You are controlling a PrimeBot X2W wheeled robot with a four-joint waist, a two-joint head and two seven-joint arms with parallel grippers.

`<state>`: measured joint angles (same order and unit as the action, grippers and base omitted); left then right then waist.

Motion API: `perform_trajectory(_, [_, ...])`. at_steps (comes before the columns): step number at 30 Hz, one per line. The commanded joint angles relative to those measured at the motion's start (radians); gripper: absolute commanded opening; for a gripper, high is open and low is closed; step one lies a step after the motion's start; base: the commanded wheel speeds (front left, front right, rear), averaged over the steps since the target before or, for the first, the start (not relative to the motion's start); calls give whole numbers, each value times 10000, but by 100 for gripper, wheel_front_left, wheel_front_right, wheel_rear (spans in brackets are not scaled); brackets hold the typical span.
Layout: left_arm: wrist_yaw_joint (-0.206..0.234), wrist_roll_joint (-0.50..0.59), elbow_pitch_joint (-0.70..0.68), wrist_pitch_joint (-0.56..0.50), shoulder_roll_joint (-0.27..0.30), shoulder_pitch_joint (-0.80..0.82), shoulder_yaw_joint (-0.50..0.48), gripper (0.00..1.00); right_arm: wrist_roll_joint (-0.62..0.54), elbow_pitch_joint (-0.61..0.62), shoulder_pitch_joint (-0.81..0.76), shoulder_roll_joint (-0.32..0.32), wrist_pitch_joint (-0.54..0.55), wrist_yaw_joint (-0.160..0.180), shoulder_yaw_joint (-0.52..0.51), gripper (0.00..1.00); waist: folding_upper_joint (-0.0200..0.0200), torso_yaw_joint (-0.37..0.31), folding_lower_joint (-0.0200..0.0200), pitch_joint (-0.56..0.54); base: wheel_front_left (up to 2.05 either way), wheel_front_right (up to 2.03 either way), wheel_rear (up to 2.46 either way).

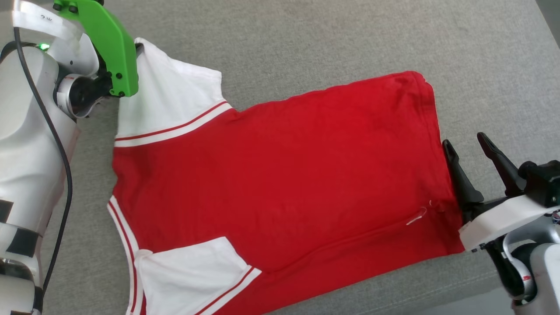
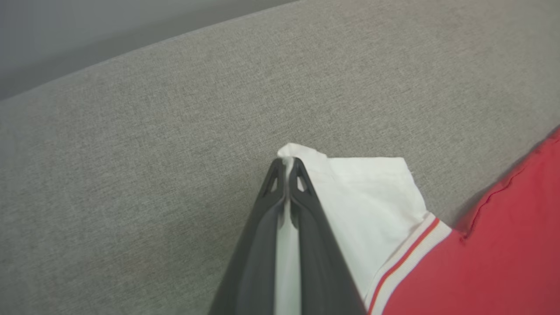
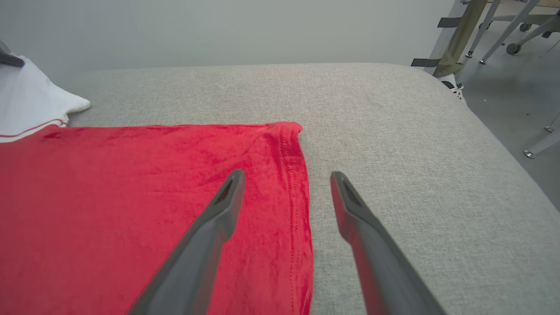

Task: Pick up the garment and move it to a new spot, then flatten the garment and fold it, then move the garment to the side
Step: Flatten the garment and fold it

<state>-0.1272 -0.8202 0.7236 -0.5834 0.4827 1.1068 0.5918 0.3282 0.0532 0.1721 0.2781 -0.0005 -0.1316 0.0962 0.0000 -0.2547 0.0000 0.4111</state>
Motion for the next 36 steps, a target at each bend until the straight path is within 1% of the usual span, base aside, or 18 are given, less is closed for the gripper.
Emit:
perform_trajectory(1, [25, -127, -141, 196, -32, -257, -90, 0, -3, 68, 129, 223, 354, 9, -8, 100, 0, 399, 0, -480, 0, 0, 0])
perform_trajectory(6, [77, -390, -939, 372, -141, -759, -175, 0, 454, 274, 441, 1124, 2193, 9, 90, 100, 0, 876, 0, -775, 0, 0, 0])
perform_trajectory(10, [213, -532, -1976, 214, -67, -1272, -133, 0, 1241, 263, 1053, 1793, 3912, 9, 133, 100, 0, 1229, 0, -747, 0, 0, 0])
perform_trajectory(13, [434, -609, -3025, 33, 89, -1666, -119, 0, 1694, 81, 1667, 2388, 5224, 9, 205, 100, 0, 1540, 0, -564, 0, 0, 0])
perform_trajectory(16, [703, -708, -4190, -94, 287, -2039, -188, 0, 2153, -269, 2345, 2769, 6359, 9, 229, 100, 0, 1812, 0, -330, 0, 0, 0])
perform_trajectory(21, [1165, -699, -5958, -285, 644, -2545, -240, 0, 2415, -926, 3417, 3075, 7515, 9, 380, 100, 0, 2207, 0, 50, 0, 0, 0])
perform_trajectory(22, [1389, -686, -6832, -327, 777, -2775, -273, 0, 2452, -1408, 3983, 3194, 7979, 9, 529, 100, 0, 2438, 0, 262, 0, 0, 0])
perform_trajectory(28, [1660, -577, -7847, -339, 898, -2973, -269, 0, 2374, -2325, 4834, 3325, 8406, 9, 743, 100, 0, 2777, 0, 613, 0, 0, 0])
perform_trajectory(32, [1731, -510, -8325, -242, 880, -3013, -256, 0, 2327, -2853, 5160, 3430, 8686, 9, 1060, 100, 0, 2993, 0, 844, 0, 0, 0])
perform_trajectory(36, [1713, -452, -8429, -106, 846, -3041, -231, 0, 2360, -3075, 5152, 3564, 8803, 9, 1489, 100, 0, 3146, 0, 960, 0, 0, 0])
